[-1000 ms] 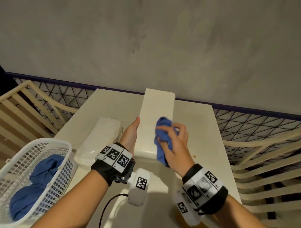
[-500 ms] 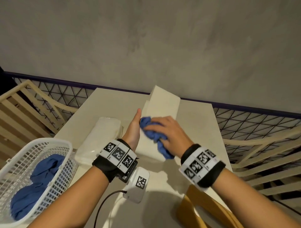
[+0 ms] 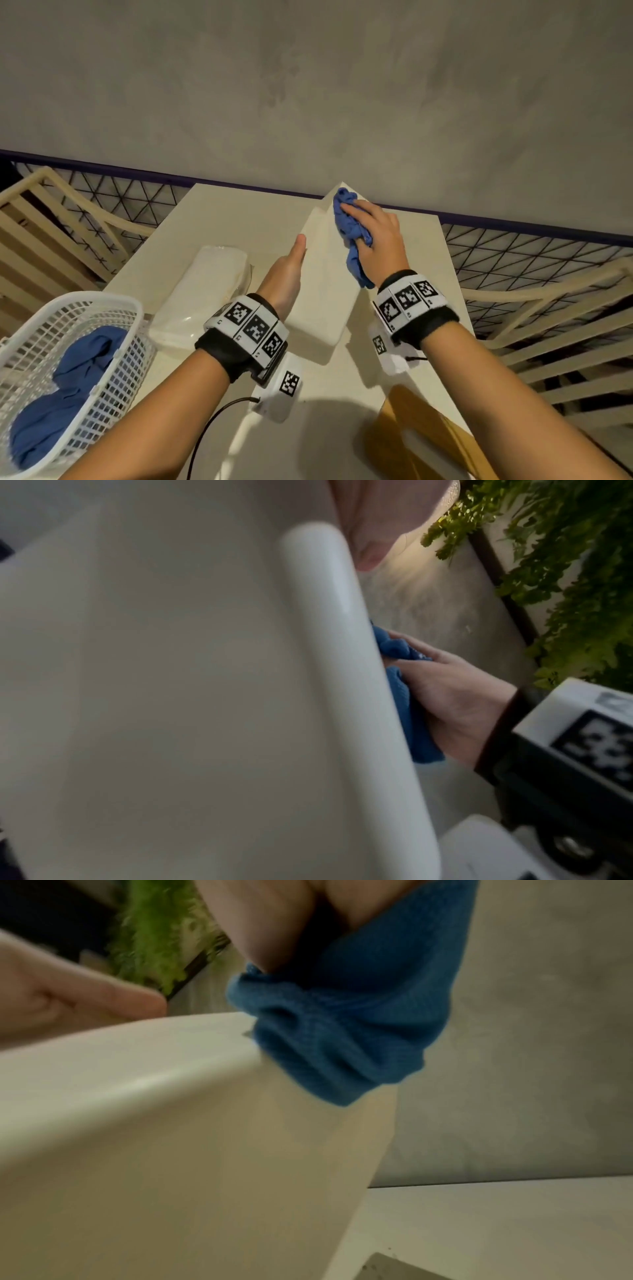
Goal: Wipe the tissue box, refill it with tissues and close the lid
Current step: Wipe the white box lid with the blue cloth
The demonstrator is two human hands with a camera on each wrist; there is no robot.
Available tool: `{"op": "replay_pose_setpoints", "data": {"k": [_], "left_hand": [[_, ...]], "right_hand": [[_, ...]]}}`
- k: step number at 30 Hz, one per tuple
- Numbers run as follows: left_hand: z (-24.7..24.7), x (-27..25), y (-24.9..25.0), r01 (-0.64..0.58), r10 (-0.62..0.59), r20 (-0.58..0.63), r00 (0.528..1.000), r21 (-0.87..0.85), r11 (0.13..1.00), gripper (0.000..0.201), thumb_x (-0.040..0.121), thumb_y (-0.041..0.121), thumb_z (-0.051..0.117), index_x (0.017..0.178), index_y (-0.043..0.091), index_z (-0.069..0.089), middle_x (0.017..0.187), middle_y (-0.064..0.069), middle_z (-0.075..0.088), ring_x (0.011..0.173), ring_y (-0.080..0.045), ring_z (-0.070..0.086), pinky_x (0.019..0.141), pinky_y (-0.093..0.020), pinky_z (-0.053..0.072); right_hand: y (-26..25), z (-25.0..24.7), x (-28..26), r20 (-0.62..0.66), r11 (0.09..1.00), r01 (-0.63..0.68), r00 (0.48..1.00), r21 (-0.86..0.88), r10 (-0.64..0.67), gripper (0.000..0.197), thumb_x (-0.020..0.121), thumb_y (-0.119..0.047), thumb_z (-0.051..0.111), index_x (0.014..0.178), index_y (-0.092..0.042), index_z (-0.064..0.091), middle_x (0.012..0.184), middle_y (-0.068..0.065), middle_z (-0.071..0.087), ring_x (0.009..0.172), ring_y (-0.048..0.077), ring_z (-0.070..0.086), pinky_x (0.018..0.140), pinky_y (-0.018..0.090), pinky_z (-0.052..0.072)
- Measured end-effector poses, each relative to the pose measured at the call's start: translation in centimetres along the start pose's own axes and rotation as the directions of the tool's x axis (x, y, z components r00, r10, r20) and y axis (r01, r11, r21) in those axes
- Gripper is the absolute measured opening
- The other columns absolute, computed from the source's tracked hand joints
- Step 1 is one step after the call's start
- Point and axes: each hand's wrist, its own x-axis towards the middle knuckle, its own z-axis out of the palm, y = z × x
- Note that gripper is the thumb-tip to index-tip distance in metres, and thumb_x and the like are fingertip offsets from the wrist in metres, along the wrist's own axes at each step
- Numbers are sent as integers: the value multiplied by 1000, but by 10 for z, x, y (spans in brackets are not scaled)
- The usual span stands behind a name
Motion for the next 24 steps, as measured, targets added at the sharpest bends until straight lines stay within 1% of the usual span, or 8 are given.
{"op": "replay_pose_setpoints", "data": {"k": [4, 6, 8, 10, 12, 15, 20, 24], "left_hand": [[-5, 0, 5, -106, 118, -91, 989, 126, 986, 40, 95, 41, 35, 109, 14, 62, 110, -7, 63, 105, -21, 56, 96, -32, 39], [-6, -3, 7, -120, 152, -105, 983, 260, 958, 40, 97, 37, 33, 107, 10, 61, 96, -5, 59, 87, -17, 53, 81, -27, 34], [-8, -6, 8, -80, 139, -159, 977, 332, 940, 45, 95, 40, 34, 95, 5, 62, 76, -3, 55, 66, -14, 47, 72, -27, 32], [-8, -7, 7, -67, 130, -154, 979, 360, 931, 45, 94, 42, 34, 76, 8, 57, 69, -3, 52, 61, -14, 46, 61, -29, 35], [-8, -8, 6, -81, 151, -170, 974, 362, 929, 41, 95, 40, 34, 76, 10, 56, 76, -4, 58, 70, -17, 52, 64, -28, 37], [-10, -6, 8, -115, 180, -180, 967, 322, 940, 38, 96, 38, 34, 87, 10, 59, 90, -6, 61, 81, -19, 54, 79, -26, 35], [-16, -8, 13, -94, 142, -145, 979, 293, 951, 49, 94, 46, 32, 101, 12, 66, 101, -8, 70, 97, -25, 63, 92, -37, 47], [-14, -5, 14, -117, 146, -166, 975, 176, 978, 40, 95, 43, 33, 86, 18, 64, 90, -2, 68, 84, -17, 64, 72, -27, 48]], "right_hand": [[-24, 13, -19, 62, 985, 172, 983, 7, -172, 51, 69, 6, 51, 118, -5, 61, 126, 19, 57, 110, 32, 47, 96, 18, 25], [-27, 9, -12, 102, 974, 226, 969, 25, -227, 49, 73, -1, 44, 118, -4, 60, 127, 18, 56, 109, 30, 46, 96, 12, 23], [-16, 4, 10, 27, 993, 118, 993, 24, -119, 52, 72, 9, 44, 120, -3, 59, 129, 18, 54, 111, 36, 47, 90, 4, 21], [-8, 2, 23, -80, 1000, -12, 997, 11, 13, 56, 72, 17, 47, 123, -2, 55, 132, 19, 52, 112, 40, 47, 88, 0, 19], [-19, 7, 18, -65, 1000, -3, 998, -8, 2, 60, 69, 16, 46, 126, -2, 53, 134, 20, 50, 115, 39, 45, 91, 1, 16], [-30, 17, 1, 109, 989, 148, 983, -8, -146, 53, 75, 8, 45, 126, -6, 54, 135, 17, 48, 116, 29, 43, 98, 16, 18], [-4, 1, 26, -64, 999, -37, 997, -17, 36, 54, 79, 18, 47, 126, -7, 54, 135, 19, 47, 116, 37, 42, 91, 6, 17], [-8, 6, 5, -86, 991, -122, 988, 47, 125, 57, 80, 22, 44, 127, -9, 53, 137, 17, 43, 121, 35, 36, 97, 9, 16]]}}
